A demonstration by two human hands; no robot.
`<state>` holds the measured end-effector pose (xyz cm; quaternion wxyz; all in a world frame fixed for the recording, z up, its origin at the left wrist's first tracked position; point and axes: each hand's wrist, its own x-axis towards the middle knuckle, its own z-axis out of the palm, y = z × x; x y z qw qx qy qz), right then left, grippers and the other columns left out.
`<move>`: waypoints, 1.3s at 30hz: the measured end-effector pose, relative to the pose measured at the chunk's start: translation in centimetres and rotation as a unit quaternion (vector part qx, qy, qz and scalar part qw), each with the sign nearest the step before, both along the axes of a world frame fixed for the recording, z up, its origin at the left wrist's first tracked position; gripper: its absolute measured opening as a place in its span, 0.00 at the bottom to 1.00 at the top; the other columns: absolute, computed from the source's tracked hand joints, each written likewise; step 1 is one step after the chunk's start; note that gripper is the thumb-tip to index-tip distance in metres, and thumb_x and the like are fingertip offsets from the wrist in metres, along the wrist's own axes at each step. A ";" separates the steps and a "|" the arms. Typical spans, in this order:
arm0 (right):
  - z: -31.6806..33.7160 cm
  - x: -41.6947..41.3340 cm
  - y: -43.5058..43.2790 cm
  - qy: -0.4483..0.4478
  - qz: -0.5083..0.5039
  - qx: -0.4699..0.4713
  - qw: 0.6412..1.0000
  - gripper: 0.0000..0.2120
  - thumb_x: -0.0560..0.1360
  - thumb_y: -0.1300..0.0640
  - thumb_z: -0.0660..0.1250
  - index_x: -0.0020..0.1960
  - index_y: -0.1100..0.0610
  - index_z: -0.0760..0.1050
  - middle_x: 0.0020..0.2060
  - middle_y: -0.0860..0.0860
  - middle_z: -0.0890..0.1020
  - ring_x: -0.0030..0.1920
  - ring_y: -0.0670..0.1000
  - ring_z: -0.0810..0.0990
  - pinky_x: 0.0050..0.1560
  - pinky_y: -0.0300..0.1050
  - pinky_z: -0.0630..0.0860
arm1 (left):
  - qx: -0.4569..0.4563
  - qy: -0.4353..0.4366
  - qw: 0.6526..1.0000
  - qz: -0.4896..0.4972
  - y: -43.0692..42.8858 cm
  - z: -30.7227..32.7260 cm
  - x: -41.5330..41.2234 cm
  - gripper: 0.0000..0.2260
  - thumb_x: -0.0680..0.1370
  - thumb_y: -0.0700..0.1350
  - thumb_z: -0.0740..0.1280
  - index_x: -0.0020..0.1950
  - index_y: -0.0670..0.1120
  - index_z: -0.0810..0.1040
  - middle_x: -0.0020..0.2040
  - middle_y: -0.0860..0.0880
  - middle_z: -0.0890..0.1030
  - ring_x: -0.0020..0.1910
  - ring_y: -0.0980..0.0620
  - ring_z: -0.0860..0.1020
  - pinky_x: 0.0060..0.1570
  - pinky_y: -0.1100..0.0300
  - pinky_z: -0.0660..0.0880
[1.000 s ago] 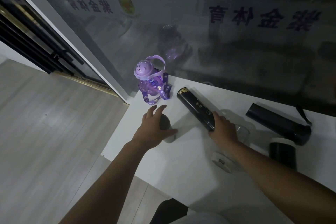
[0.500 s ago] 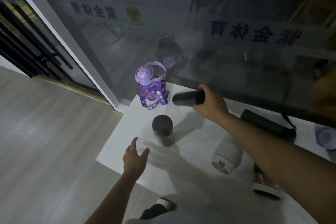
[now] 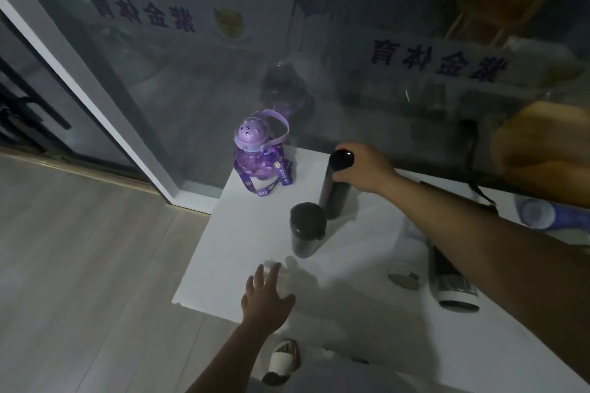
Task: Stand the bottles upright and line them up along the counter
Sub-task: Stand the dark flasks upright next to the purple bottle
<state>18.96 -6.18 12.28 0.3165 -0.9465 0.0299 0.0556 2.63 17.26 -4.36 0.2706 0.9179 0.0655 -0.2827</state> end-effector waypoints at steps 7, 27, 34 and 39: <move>-1.2 -1.9 -0.4 0.016 -0.049 0.115 0.992 0.36 0.65 0.58 0.78 0.71 0.54 0.68 0.66 0.50 0.75 0.63 0.50 0.74 0.62 0.43 0.71 | -0.008 -0.011 0.995 -0.099 -1.1 -0.4 -0.3 0.34 0.74 0.58 0.64 0.77 0.58 0.53 0.80 0.49 0.50 0.78 0.42 0.52 0.72 0.42 0.60; -9.6 -30.2 -15.9 0.039 -0.409 0.101 0.906 0.29 0.72 0.50 0.73 0.70 0.50 0.67 0.68 0.52 0.73 0.62 0.53 0.74 0.61 0.49 0.72 | -0.205 0.050 0.972 -0.107 -21.2 2.8 -0.6 0.45 0.70 0.59 0.74 0.78 0.54 0.50 0.76 0.46 0.58 0.74 0.43 0.61 0.71 0.42 0.63; -12.3 -31.2 -20.2 0.083 -0.333 0.159 0.926 0.30 0.73 0.48 0.70 0.72 0.49 0.65 0.68 0.49 0.71 0.63 0.50 0.74 0.61 0.45 0.71 | -0.209 0.036 0.976 0.053 -27.1 2.3 -1.5 0.48 0.61 0.59 0.78 0.75 0.51 0.57 0.63 0.47 0.70 0.59 0.43 0.75 0.55 0.48 0.78; -13.0 -31.0 -23.7 0.116 -0.253 0.165 0.946 0.30 0.74 0.47 0.69 0.73 0.48 0.63 0.70 0.49 0.69 0.64 0.50 0.72 0.65 0.47 0.70 | -0.203 -0.003 0.968 0.145 -29.4 1.4 -1.9 0.38 0.65 0.50 0.80 0.70 0.46 0.66 0.55 0.46 0.78 0.49 0.47 0.81 0.39 0.60 0.77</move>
